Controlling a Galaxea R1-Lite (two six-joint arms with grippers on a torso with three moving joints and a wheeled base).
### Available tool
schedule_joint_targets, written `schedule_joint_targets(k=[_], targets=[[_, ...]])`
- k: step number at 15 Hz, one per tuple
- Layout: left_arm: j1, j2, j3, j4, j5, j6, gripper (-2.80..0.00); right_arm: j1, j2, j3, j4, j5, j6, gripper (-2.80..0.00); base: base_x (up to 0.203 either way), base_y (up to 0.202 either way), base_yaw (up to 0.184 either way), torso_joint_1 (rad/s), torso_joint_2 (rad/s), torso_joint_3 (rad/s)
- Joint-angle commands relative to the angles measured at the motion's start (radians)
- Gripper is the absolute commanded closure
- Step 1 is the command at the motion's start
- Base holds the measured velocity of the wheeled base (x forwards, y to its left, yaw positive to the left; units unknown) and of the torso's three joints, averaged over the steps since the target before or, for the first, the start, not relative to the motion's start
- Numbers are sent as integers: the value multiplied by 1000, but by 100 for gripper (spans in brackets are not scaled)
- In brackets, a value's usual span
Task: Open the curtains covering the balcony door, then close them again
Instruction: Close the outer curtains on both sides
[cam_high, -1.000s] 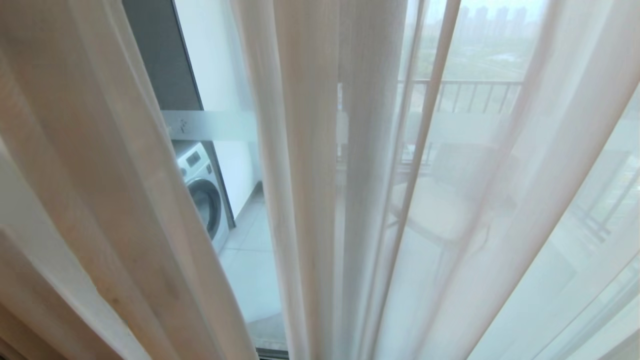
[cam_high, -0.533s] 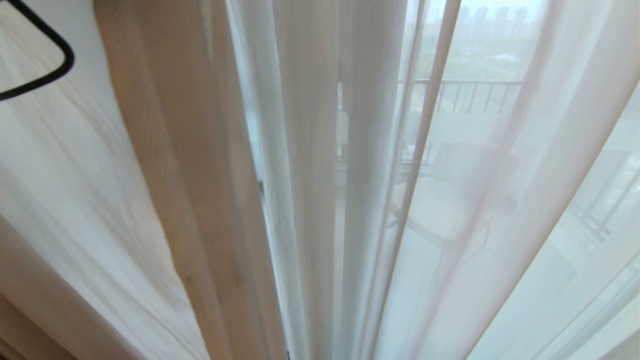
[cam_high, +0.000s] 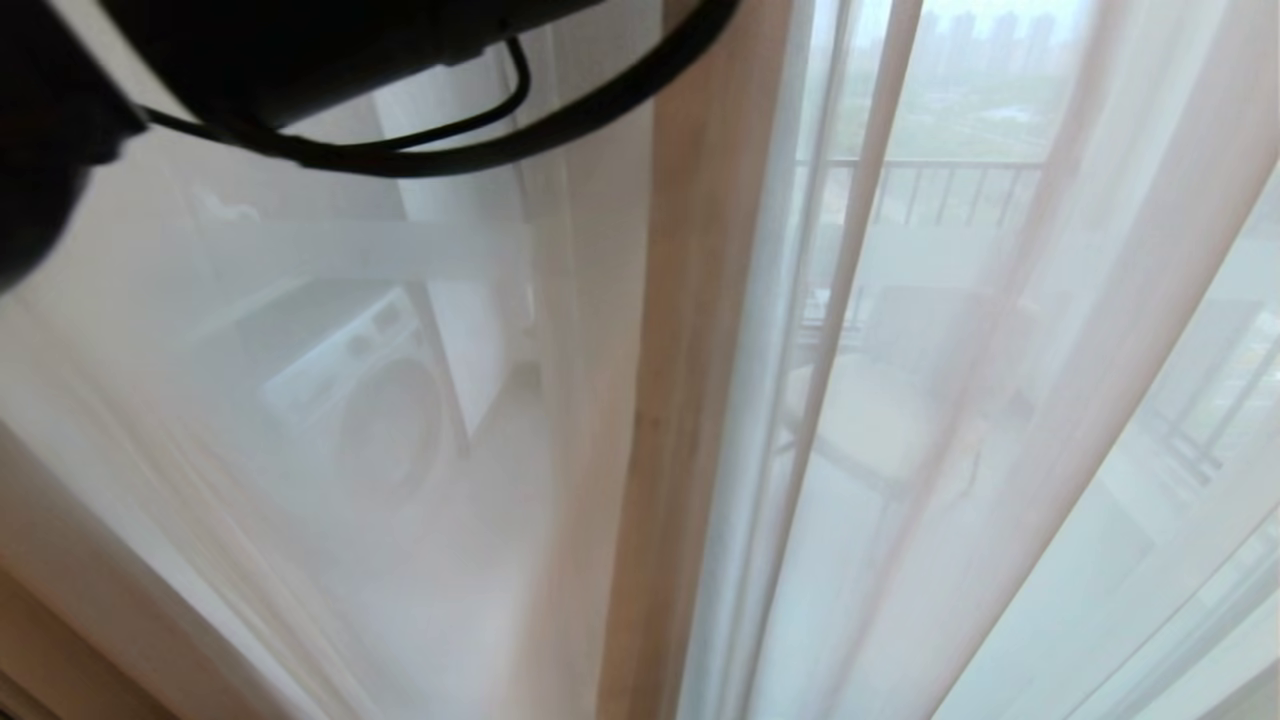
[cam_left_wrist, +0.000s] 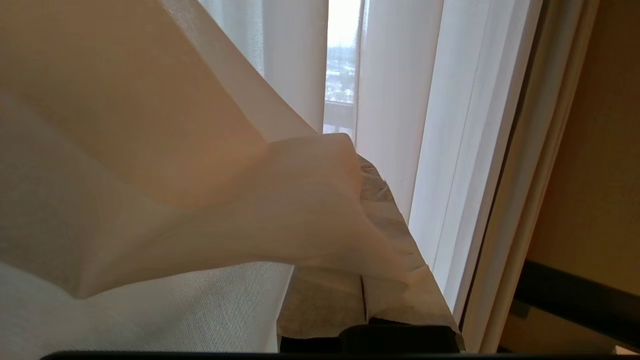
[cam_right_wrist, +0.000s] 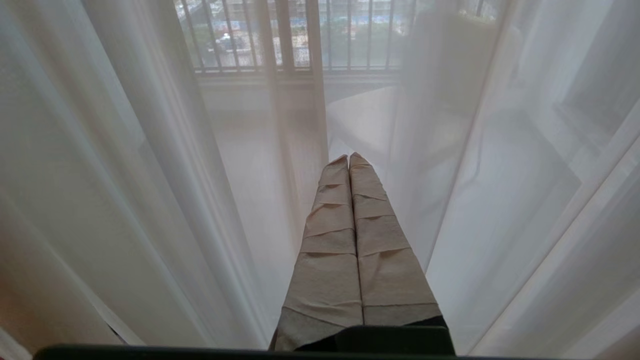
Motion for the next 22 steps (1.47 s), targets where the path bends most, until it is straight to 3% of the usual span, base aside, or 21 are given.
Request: schedule_joint_targets(k=[1, 3, 5, 12, 19, 22], targets=[[-30, 211, -167, -2, 0, -1, 0, 0, 0, 0, -1, 0, 0, 0, 0, 0, 0, 0, 0, 0], [-59, 342, -324, 1, 0, -1, 0, 0, 2, 0, -1, 0, 0, 0, 0, 0, 0, 0, 0, 0], [-98, 427, -377, 1, -4, -1, 0, 0, 0, 0, -1, 0, 0, 0, 0, 0, 0, 0, 0, 0], [-190, 534, -384, -59, -2, -1, 0, 0, 0, 0, -1, 0, 0, 0, 0, 0, 0, 0, 0, 0], [-210, 549, -384, -60, 3, 2, 0, 0, 0, 0, -1, 0, 0, 0, 0, 0, 0, 0, 0, 0], [-200, 533, -384, -68, 86, 30, 0, 0, 0, 0, -1, 0, 0, 0, 0, 0, 0, 0, 0, 0]])
